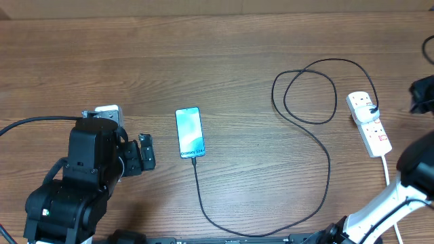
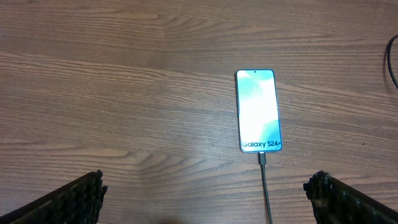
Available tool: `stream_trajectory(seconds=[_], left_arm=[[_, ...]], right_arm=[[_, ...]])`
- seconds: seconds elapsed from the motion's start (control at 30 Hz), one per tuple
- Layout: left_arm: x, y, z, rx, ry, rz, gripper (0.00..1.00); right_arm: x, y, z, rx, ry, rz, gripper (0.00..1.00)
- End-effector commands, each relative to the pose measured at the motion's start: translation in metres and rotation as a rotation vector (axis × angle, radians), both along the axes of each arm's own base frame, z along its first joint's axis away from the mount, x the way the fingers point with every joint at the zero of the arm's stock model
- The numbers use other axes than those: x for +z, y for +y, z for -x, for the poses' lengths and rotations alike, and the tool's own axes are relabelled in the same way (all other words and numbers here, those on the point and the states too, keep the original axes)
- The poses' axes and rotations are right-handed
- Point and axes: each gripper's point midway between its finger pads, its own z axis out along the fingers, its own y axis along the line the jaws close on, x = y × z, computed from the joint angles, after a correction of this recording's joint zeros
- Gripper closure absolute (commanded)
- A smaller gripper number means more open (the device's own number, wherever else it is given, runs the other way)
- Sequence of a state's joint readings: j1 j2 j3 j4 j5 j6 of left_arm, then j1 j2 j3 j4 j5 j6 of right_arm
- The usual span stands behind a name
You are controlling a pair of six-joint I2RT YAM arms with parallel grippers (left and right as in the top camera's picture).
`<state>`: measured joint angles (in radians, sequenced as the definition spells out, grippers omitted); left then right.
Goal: Plug charger to phone and switch on socket
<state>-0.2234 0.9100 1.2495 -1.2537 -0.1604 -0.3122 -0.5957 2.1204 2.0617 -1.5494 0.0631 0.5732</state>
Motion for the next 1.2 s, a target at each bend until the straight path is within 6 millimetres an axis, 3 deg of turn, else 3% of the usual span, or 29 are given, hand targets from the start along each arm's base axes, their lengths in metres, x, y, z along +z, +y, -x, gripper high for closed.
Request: stream_trajectory(seconds=[0.0,0.13,0.33,0.57,0.83,1.03,1.17], left_arm=[[-0.001,-0.002,0.000,0.000,0.003,0.009,0.00],[-0.001,-0.002,0.000,0.000,0.002,0.009,0.00],[0.000,-0.002,0.001,-0.001,-0.001,0.010,0.00],[0.014,0.001,0.012,-0.001,-0.072,0.026,0.00],[0.047,0.019,0.048,0.053,-0.271,0.064,0.01],[0.076,0.037,0.098,0.130,-0.500,0.090,0.00],[0.086,0.041,0.142,0.128,-0.665,0.116,0.00]], right_arm=[[0.074,0.017,-0.002,0.024,-0.166,0.086,0.96],[0.114,0.058,-0.001,0.094,-0.265,0.071,0.96],[0.170,0.139,-0.002,0.270,-0.427,0.073,0.96],[0.212,0.220,0.000,0.443,-0.591,0.058,0.96],[0.214,0.275,0.013,0.605,-0.586,0.008,0.96],[0.219,0.294,0.015,0.631,-0.615,-0.015,0.96],[0.224,0.302,0.020,0.639,-0.632,-0.027,0.96]])
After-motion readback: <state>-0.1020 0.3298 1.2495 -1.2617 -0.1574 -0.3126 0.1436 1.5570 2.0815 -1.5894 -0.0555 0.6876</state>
